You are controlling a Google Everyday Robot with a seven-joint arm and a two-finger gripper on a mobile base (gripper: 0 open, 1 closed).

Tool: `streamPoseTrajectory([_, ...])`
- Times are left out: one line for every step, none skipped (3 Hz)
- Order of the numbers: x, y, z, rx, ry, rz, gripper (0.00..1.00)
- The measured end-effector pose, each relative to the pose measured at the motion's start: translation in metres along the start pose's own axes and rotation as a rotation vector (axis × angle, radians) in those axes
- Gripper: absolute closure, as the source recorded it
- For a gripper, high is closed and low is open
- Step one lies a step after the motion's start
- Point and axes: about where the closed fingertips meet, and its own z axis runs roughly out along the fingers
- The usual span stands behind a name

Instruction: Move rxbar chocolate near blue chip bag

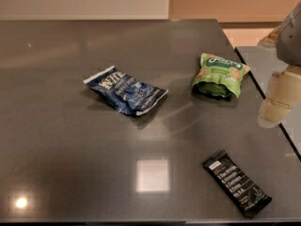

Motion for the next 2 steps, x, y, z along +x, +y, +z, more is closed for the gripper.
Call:
streamPoseTrajectory([0.0,0.0,0.0,0.0,0.0,0.0,0.0])
streamPoseTrajectory([0.0013,0.0077,-0.0018,-0.022,-0.04,-0.034,0.0])
